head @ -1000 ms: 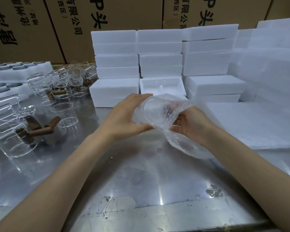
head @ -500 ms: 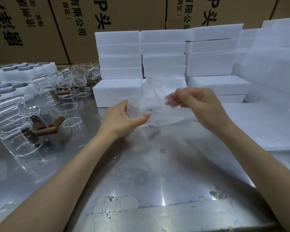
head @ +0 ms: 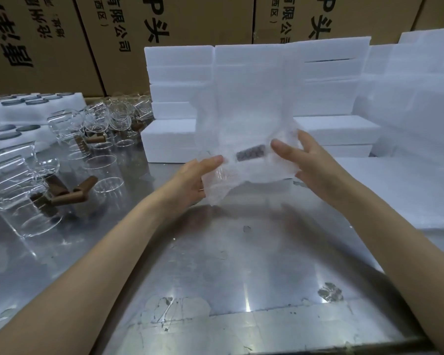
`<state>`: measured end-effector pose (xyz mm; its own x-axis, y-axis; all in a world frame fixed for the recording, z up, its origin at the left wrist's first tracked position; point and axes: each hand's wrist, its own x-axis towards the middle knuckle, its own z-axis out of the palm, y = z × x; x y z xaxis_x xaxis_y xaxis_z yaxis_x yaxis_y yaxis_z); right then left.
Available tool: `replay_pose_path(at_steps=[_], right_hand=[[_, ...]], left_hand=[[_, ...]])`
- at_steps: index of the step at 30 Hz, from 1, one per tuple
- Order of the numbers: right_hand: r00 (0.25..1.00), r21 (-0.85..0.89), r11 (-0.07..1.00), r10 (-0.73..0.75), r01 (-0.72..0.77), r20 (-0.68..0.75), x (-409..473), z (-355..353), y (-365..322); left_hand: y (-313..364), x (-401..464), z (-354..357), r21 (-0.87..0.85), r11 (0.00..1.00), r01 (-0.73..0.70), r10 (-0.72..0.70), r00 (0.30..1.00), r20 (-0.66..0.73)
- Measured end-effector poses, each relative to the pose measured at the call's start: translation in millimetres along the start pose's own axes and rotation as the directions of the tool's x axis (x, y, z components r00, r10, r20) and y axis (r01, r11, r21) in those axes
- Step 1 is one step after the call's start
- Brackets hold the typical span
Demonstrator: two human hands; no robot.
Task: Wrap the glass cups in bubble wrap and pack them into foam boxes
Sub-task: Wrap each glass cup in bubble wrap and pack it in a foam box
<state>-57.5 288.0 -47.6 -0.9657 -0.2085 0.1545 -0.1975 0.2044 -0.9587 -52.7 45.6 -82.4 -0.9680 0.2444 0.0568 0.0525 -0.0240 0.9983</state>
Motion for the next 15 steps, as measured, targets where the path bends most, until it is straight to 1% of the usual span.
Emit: replay_pose_path(at_steps=[3, 5, 7, 8, 9, 10, 11, 13, 15], right_hand=[[0.996, -0.013, 0.996, -0.084, 0.084, 0.003, -1, -2, 2], [0.990, -0.004, 0.992, -0.130, 0.130, -0.058, -2, 0, 0], [0.982, -0.015, 0.995, -0.102, 0.101, -0.160, 1, 0, 3], [0.977, -0.020, 0.998, -0.062, 0.059, -0.202, 1, 2, 2], [0.975, -0.020, 0.999, -0.031, 0.027, -0.221, 1, 2, 2], [0.975, 0.018, 1.000, -0.010, 0.014, -0.221, 1, 3, 1], [0.979, 0.080, 0.996, -0.015, 0.032, -0.202, 1, 5, 0], [0.988, 0.225, 0.973, -0.021, 0.055, -0.151, -2, 7, -3], [0.996, 0.345, 0.938, 0.001, 0.029, -0.089, -2, 8, -5]], left_hand=[[-4, -1, 4, 0.097, 0.995, -0.033, 0.025, 0.996, 0.081], [-6, -3, 6, 0.149, 0.987, -0.067, 0.052, 0.993, 0.103], [-5, -6, 9, 0.266, 0.959, -0.096, 0.067, 0.991, 0.115], [-3, -7, 11, 0.329, 0.939, -0.103, 0.067, 0.991, 0.118], [-2, -6, 13, 0.377, 0.920, -0.108, 0.067, 0.991, 0.120], [-1, -6, 15, 0.408, 0.906, -0.112, 0.066, 0.990, 0.124], [-1, -6, 17, 0.428, 0.896, -0.120, 0.071, 0.989, 0.128], [-1, -5, 19, 0.443, 0.885, -0.141, 0.089, 0.987, 0.136], [-1, -6, 21, 0.444, 0.882, -0.157, 0.105, 0.985, 0.139]])
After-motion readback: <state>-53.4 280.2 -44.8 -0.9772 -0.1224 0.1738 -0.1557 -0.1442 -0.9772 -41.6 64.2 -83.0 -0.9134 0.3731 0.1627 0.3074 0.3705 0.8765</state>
